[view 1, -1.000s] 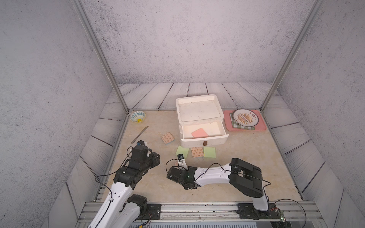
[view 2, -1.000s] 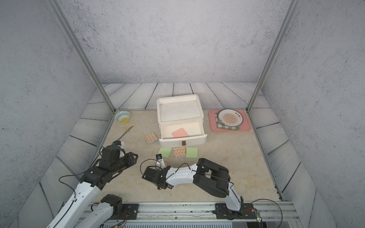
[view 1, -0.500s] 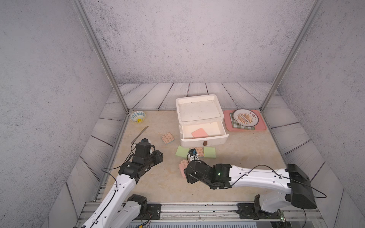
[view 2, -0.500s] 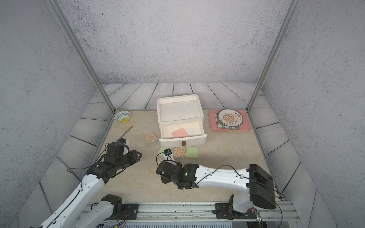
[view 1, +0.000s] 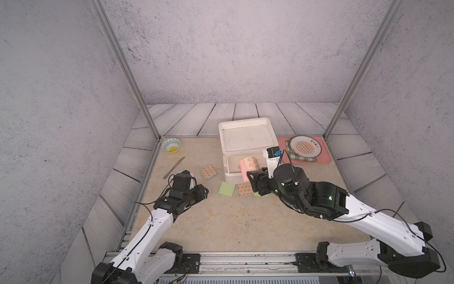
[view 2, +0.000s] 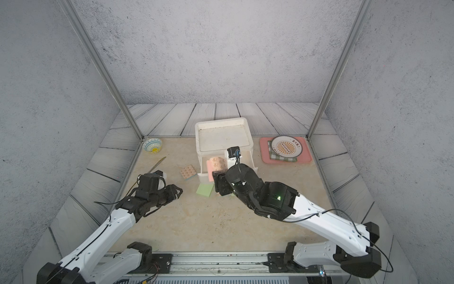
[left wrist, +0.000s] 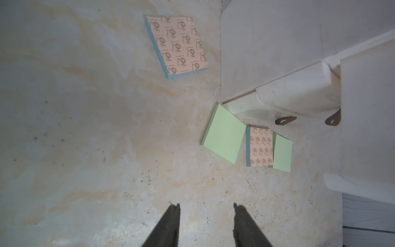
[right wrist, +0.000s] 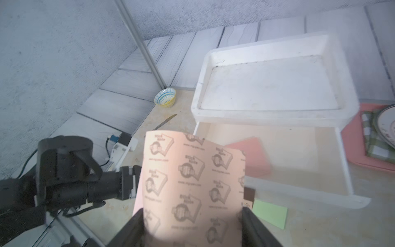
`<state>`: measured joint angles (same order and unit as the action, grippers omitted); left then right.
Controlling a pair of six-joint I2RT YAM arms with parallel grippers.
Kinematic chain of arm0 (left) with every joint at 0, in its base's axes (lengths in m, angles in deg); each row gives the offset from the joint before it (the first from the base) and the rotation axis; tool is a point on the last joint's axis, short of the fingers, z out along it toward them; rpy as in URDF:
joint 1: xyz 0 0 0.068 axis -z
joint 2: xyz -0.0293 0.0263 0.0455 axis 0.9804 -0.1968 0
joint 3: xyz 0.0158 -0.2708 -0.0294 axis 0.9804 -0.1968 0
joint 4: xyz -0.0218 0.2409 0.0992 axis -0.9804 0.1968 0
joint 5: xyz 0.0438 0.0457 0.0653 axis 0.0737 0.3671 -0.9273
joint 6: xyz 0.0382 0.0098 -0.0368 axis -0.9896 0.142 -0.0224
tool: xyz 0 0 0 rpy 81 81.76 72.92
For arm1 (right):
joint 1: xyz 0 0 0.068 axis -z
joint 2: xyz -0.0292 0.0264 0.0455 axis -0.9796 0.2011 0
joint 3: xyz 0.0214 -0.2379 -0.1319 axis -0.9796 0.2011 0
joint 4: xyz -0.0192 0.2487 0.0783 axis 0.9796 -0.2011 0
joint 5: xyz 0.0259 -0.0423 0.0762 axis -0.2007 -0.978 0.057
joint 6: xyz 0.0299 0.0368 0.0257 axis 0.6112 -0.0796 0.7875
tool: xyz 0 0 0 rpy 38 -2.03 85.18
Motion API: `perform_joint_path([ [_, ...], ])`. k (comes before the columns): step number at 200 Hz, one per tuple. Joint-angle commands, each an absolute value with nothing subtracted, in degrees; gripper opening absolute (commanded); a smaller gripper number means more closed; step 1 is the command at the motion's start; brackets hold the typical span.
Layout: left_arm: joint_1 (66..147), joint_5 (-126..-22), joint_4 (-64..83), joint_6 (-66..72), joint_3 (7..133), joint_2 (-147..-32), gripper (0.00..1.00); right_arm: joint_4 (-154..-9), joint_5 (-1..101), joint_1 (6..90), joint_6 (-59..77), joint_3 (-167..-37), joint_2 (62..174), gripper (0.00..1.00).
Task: Please put the sticky notes in the drawer by color
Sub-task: Pick up the sticky notes from the center of the board, then place the sticky notes in the drawer.
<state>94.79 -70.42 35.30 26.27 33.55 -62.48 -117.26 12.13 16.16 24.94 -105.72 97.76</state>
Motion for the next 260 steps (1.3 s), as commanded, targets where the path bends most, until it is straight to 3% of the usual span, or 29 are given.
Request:
perform_joint_path([
  [1, 94.65, -67.57, 33.9, 25.02, 37.5, -64.03, 0.46, -117.55, 16.63, 23.14, 20.22, -105.7, 98.42, 0.68],
  [44, 94.73, -65.31, 34.29, 23.7, 41.86, -67.27, 0.46, -115.99, 22.57, 32.52, 16.43, -107.43, 104.83, 0.69],
  [93, 94.82, -64.33, 33.97, 23.47, 42.35, -68.71, 0.46, -114.22, 28.23, 37.35, 16.44, -106.27, 110.74, 0.69],
  [161, 94.91, -63.82, 33.05, 23.76, 41.35, -69.12, 0.46, -113.31, 28.89, 37.48, 17.06, -103.14, 111.56, 0.7],
  [218, 95.33, -63.08, 32.78, 23.99, 41.38, -70.22, 0.46, -114.46, 27.65, 37.47, 16.94, -102.42, 111.77, 0.84],
  [260, 95.35, -63.55, 33.22, 23.96, 41.38, -69.42, 0.46, -116.06, 27.04, 37.62, 15.55, -105.79, 112.63, 0.87],
])
